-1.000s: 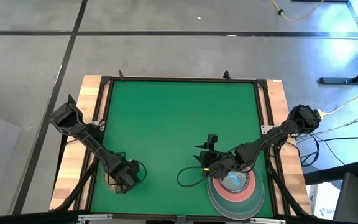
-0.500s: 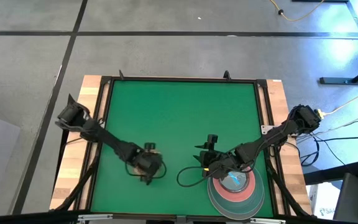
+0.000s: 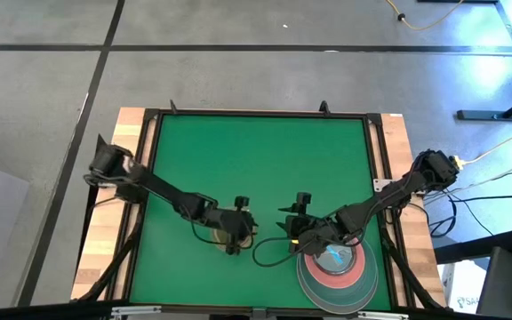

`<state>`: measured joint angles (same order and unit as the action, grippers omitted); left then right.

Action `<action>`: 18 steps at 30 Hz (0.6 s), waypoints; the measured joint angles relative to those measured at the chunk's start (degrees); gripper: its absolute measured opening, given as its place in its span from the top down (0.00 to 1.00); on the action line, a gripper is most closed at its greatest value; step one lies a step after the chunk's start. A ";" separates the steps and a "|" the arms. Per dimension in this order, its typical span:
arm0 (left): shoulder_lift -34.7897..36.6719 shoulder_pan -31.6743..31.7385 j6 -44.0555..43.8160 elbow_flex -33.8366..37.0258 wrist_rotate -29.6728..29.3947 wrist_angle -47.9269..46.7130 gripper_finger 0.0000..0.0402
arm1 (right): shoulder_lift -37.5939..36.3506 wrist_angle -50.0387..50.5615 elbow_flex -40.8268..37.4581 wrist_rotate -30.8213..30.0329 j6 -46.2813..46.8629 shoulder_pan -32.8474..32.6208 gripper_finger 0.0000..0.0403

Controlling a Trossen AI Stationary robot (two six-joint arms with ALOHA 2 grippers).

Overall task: Stack plastic plates
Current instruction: Stack the transparent orange plate on top of the transparent blue plate

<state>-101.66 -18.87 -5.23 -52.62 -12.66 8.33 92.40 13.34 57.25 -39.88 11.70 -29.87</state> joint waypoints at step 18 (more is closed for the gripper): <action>12.19 -11.80 -17.16 16.44 -11.41 -3.35 0.73 | 16.65 -27.00 0.67 23.30 -20.47 4.74 0.52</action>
<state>-89.47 -30.67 -22.39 -36.17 -24.07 4.98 109.05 -13.65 57.92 -16.58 -8.76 -25.13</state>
